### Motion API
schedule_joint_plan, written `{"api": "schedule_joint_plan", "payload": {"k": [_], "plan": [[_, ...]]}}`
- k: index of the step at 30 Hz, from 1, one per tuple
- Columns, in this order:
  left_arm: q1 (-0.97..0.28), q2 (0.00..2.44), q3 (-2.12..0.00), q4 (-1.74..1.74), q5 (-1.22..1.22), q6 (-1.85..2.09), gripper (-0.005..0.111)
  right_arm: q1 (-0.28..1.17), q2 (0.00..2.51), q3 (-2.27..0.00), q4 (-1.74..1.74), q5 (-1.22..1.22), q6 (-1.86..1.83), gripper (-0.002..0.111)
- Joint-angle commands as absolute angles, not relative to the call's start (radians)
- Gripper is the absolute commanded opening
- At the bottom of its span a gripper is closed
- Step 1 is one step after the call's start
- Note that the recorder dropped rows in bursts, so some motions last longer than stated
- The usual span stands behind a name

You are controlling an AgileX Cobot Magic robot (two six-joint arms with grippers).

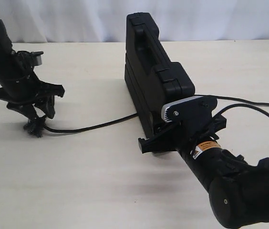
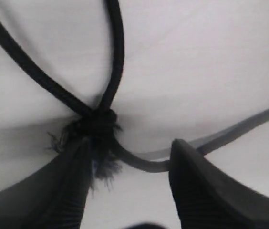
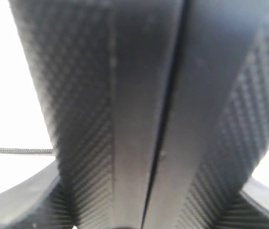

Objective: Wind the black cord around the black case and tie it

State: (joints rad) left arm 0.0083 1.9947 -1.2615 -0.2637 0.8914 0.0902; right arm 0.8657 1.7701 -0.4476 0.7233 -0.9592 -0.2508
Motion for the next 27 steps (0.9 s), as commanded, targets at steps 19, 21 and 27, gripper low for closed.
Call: {"api": "schedule_joint_plan", "payload": {"k": [19,21,27], "plan": [[-0.097,1.882,-1.056,-0.223,0.344,0.5,0.0,0.852,1.784,-0.442,0.717,-0.887,-0.24,0.004],[-0.165,1.812,-0.937,-0.223,0.194,0.63,0.0,0.852,1.784,-0.442,0.717,-0.892,-0.241,0.004],[-0.267,1.578,-0.81,-0.219,0.172,0.664,0.0,0.852,1.784,-0.442,0.717,-0.912,-0.239,0.004]]}}
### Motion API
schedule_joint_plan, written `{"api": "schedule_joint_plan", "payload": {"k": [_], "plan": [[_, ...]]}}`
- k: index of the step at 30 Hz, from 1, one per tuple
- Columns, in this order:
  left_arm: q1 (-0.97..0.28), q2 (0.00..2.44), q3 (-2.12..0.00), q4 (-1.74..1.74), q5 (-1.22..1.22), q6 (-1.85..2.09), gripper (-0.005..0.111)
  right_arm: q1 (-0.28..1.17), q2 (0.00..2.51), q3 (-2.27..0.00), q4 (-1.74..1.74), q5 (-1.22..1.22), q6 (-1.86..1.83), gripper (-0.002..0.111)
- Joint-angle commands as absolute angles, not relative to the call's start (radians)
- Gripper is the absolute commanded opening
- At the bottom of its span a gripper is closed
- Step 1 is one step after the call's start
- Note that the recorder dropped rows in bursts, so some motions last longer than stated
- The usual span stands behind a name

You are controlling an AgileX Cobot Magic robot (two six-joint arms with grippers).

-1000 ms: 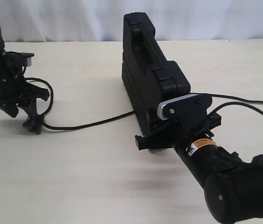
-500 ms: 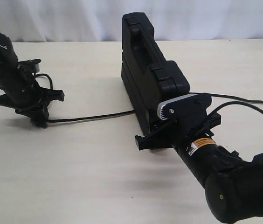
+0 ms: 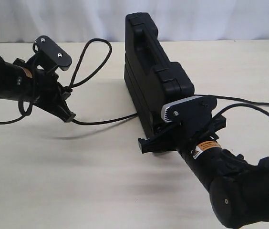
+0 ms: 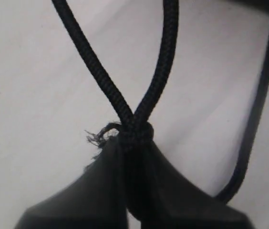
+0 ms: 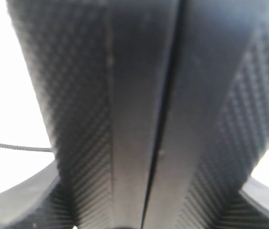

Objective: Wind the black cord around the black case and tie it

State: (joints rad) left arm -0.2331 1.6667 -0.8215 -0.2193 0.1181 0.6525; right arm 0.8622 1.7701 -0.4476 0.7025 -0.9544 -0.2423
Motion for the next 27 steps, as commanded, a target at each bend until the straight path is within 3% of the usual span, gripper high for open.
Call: {"api": "schedule_joint_plan", "payload": {"k": [1,5,20,27], "plan": [[-0.292,1.527,-0.81,-0.218,0.224,0.729,0.0,0.852,1.784,-0.442,0.717,-0.919,-0.239,0.004],[-0.337,1.409,-0.81,-0.218,0.412,0.976,0.0,0.852,1.784,-0.442,0.717,-0.924,-0.239,0.004],[-0.337,1.525,-0.947,-0.244,0.463,1.076,0.0,0.852,1.784,-0.442,0.672,-0.887,-0.423,0.004],[-0.337,1.63,-1.029,-0.615,0.483,1.328,0.0,0.852,1.784,-0.442,0.664,-0.844,-0.619,0.005]]}}
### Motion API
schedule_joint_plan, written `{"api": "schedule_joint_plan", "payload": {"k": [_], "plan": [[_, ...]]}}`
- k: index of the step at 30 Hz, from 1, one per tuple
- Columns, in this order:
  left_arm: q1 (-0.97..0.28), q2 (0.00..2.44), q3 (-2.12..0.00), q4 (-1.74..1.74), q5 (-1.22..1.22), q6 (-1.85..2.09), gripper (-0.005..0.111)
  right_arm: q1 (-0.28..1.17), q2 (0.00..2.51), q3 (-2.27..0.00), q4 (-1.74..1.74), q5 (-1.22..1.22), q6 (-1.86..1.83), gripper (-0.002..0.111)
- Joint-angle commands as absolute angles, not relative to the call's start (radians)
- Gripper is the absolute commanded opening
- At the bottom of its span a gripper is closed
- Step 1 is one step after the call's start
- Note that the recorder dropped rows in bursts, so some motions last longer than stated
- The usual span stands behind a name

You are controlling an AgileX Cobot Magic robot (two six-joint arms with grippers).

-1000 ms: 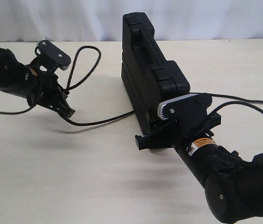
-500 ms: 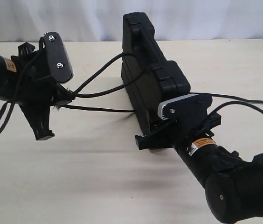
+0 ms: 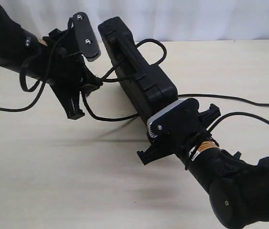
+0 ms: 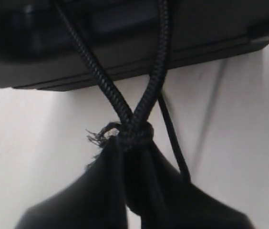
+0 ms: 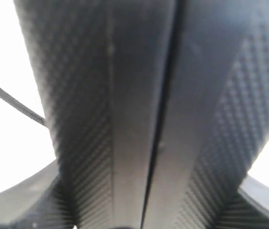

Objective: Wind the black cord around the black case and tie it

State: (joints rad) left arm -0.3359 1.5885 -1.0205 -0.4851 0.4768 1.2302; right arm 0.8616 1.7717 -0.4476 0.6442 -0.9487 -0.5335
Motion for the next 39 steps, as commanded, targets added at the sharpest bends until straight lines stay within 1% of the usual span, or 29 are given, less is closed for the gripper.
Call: {"api": "schedule_joint_plan", "payload": {"k": [1,2,4,5,6,7,8,9,10,11,12,13,15,19,21,24,26,30,32,34,36,39], "plan": [[-0.337,1.654,-1.029,-0.673,0.471,1.357,0.0,0.852,1.784,-0.442,0.664,-0.803,-0.659,0.005],[-0.337,1.667,-1.029,-0.71,0.456,1.38,0.0,0.852,1.784,-0.442,0.664,-0.791,-0.682,0.005],[-0.337,1.688,-1.029,-0.771,0.411,1.416,0.0,0.852,1.784,-0.442,0.664,-0.775,-0.703,0.013],[-0.337,1.686,-1.029,-0.776,0.382,1.416,0.0,0.852,1.784,-0.442,0.664,-0.768,-0.703,0.025],[-0.337,1.683,-1.029,-0.776,0.379,1.416,0.0,0.852,1.784,-0.442,0.664,-0.768,-0.703,0.031],[-0.337,1.68,-1.029,-0.78,0.374,1.416,0.0,0.852,1.784,-0.442,0.664,-0.768,-0.703,0.047],[-0.337,1.679,-1.029,-0.78,0.369,1.416,0.0,0.852,1.784,-0.442,0.664,-0.768,-0.703,0.053],[-0.337,1.679,-1.029,-0.78,0.36,1.416,0.0,0.852,1.784,-0.442,0.678,-0.768,-0.703,0.067],[-0.337,1.679,-1.029,-0.78,0.354,1.416,0.0,0.852,1.784,-0.442,0.691,-0.768,-0.703,0.072],[-0.337,1.677,-1.029,-0.78,0.336,1.416,0.0,0.852,1.777,-0.442,0.735,-0.766,-0.703,0.081],[-0.337,1.677,-1.029,-0.78,0.31,1.416,0.0,0.852,1.759,-0.442,0.794,-0.743,-0.72,0.086],[-0.337,1.677,-1.029,-0.784,0.286,1.416,0.0,0.852,1.733,-0.442,0.834,-0.7,-0.781,0.089],[-0.337,1.677,-1.029,-0.805,0.25,1.416,0.0,0.852,1.65,-0.442,0.842,-0.55,-0.798,0.09],[-0.337,1.677,-1.029,-0.805,0.25,1.416,0.0,0.852,1.4,-0.442,0.859,-0.249,-0.785,0.089],[-0.337,1.677,-1.029,-0.805,0.248,1.416,0.0,0.852,1.323,-0.442,0.859,-0.192,-0.765,0.089],[-0.337,1.677,-1.029,-0.805,0.248,1.416,0.0,0.852,1.212,-0.442,0.859,-0.131,-0.763,0.089],[-0.337,1.677,-1.029,-0.805,0.248,1.416,0.0,0.852,1.134,-0.442,0.877,-0.139,-0.763,0.089],[-0.337,1.677,-1.029,-0.805,0.248,1.416,0.0,0.839,1.037,-0.467,0.943,-0.321,-0.763,0.087],[-0.337,1.677,-1.029,-0.805,0.248,1.416,0.0,0.804,1.031,-0.497,0.964,-0.367,-0.772,0.082],[-0.337,1.677,-1.029,-0.805,0.248,1.416,0.0,0.729,1.05,-0.548,0.985,-0.343,-0.774,0.073],[-0.337,1.677,-1.029,-0.805,0.248,1.416,0.0,0.635,1.096,-0.622,0.986,-0.223,-0.786,0.068],[-0.337,1.677,-1.029,-0.805,0.248,1.416,0.0,0.465,1.204,-0.761,0.986,0.052,-0.788,0.067]]}}
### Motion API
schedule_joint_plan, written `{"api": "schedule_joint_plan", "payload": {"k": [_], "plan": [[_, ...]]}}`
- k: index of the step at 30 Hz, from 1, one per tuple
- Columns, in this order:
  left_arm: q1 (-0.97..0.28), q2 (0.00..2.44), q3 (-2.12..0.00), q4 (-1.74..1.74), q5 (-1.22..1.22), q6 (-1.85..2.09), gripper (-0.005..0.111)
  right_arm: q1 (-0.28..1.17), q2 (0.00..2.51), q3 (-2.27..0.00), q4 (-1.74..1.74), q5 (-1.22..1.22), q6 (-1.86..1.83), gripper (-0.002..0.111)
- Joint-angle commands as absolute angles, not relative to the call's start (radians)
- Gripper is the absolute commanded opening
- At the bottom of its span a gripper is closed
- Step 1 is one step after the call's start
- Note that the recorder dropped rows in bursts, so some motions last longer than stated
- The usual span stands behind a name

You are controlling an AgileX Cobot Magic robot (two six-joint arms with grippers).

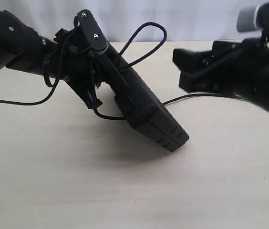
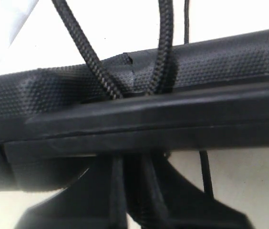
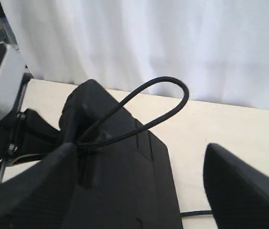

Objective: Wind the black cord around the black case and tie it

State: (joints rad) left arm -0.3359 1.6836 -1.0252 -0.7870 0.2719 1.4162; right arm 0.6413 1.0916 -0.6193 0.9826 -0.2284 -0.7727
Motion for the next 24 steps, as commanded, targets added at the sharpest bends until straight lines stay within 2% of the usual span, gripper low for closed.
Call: {"api": "schedule_joint_plan", "payload": {"k": [1,4,7,18,21,24], "plan": [[-0.337,1.677,-1.029,-0.805,0.248,1.416,0.0,0.416,1.251,-0.815,0.986,0.147,-0.788,0.067],[-0.337,1.677,-1.029,-0.805,0.25,1.416,0.0,0.31,1.386,-0.956,0.986,0.333,-0.762,0.067],[-0.337,1.677,-1.029,-0.805,0.25,1.416,0.0,0.255,1.52,-1.077,0.978,0.396,-0.715,0.067],[-0.337,1.677,-1.029,-0.805,0.254,1.416,0.0,0.229,1.817,-1.384,0.978,0.588,-0.64,0.067],[-0.337,1.677,-1.029,-0.805,0.258,1.414,0.0,0.229,1.837,-1.397,0.951,0.561,-0.631,0.057],[-0.337,1.677,-1.029,-0.805,0.258,1.414,0.0,0.229,1.841,-1.397,0.897,0.535,-0.606,0.035]]}}
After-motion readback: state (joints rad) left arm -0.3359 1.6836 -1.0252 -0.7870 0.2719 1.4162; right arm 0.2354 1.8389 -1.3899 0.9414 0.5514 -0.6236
